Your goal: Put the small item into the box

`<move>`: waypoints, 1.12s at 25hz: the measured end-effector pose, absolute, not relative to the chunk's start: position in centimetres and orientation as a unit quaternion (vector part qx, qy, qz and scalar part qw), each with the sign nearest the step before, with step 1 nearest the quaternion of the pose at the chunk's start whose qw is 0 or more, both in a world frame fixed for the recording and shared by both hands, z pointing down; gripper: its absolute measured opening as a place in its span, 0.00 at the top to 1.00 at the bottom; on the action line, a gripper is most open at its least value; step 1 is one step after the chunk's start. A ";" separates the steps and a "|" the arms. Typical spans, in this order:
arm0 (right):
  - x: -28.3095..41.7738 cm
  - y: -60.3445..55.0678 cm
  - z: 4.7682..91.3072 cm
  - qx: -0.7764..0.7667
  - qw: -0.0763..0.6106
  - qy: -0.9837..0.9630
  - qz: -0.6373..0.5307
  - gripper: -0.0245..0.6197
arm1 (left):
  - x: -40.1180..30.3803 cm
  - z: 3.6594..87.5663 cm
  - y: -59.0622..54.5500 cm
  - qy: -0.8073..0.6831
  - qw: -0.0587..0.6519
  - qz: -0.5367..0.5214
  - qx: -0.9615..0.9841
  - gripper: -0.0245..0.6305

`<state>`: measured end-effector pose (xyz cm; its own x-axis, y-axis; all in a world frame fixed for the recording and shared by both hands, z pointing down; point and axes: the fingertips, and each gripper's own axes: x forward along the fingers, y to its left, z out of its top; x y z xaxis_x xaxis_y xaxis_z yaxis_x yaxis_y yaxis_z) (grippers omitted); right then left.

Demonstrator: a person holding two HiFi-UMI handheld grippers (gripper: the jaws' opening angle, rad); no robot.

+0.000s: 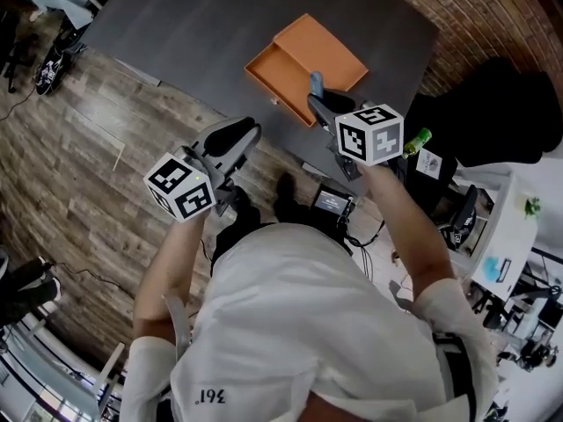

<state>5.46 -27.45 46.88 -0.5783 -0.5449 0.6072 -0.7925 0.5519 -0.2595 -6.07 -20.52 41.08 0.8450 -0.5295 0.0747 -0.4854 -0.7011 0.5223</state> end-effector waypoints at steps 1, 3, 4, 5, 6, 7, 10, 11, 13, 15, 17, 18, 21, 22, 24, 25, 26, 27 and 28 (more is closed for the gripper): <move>5.3 -28.1 47.5 0.393 0.241 -0.848 0.261 0.83 | -6.1 41.6 -21.0 -0.276 0.273 -0.038 0.921 0.85; 5.1 -29.2 48.8 0.393 0.253 -0.844 0.263 0.83 | -6.0 42.6 -21.8 -0.276 0.276 -0.031 0.920 0.85; 5.1 -29.6 49.3 0.393 0.262 -0.840 0.266 0.83 | -5.9 43.2 -22.2 -0.278 0.278 -0.027 0.919 0.85; 5.0 -30.0 49.9 0.393 0.269 -0.837 0.268 0.83 | -5.8 43.7 -22.6 -0.279 0.280 -0.022 0.918 0.85; 5.0 -30.4 50.5 0.392 0.275 -0.835 0.270 0.83 | -5.6 44.2 -22.9 -0.281 0.282 -0.018 0.917 0.85; 5.0 -30.8 51.2 0.392 0.282 -0.832 0.273 0.83 | -5.4 44.8 -23.3 -0.282 0.284 -0.013 0.916 0.85; 5.1 -31.6 53.8 0.390 0.306 -0.822 0.280 0.83 | -5.0 46.8 -23.9 -0.289 0.296 0.002 0.910 0.85; 5.1 -31.8 54.7 0.391 0.314 -0.818 0.283 0.83 | -5.0 47.5 -24.1 -0.291 0.301 0.006 0.908 0.85; 5.1 -32.2 56.6 0.389 0.328 -0.809 0.294 0.83 | -4.9 48.7 -24.4 -0.295 0.311 0.015 0.903 0.85; 4.9 -32.6 58.4 0.382 0.337 -0.802 0.311 0.83 | -4.7 49.7 -24.7 -0.298 0.321 0.023 0.899 0.85; 5.0 -32.9 59.9 0.381 0.352 -0.792 0.323 0.83 | -4.5 50.6 -25.0 -0.302 0.331 0.029 0.894 0.85; 5.0 -33.0 60.6 0.381 0.361 -0.786 0.327 0.83 | -4.4 51.0 -25.1 -0.304 0.336 0.031 0.891 0.85; 4.4 -33.2 62.5 0.372 0.385 -0.779 0.327 0.83 | -4.3 52.0 -25.0 -0.308 0.348 0.036 0.885 0.85; 4.1 -33.4 63.0 0.368 0.393 -0.778 0.323 0.83 | -4.3 52.2 -25.0 -0.309 0.350 0.037 0.884 0.85; 3.6 -33.7 63.8 0.361 0.410 -0.775 0.318 0.83 | -4.3 52.3 -25.0 -0.311 0.352 0.038 0.882 0.85; 3.5 -33.8 64.2 0.360 0.417 -0.771 0.319 0.83 | -4.4 52.3 -25.0 -0.312 0.353 0.038 0.881 0.85; 3.4 -33.9 64.6 0.359 0.424 -0.768 0.319 0.83 | -4.5 52.4 -24.9 -0.314 0.354 0.038 0.880 0.85; 3.4 -34.1 65.0 0.359 0.428 -0.765 0.320 0.83 | -4.6 52.4 -24.9 -0.315 0.355 0.038 0.879 0.85; 3.3 -34.3 65.3 0.359 0.431 -0.763 0.321 0.83 | -4.7 52.4 -24.9 -0.316 0.356 0.037 0.879 0.85</move>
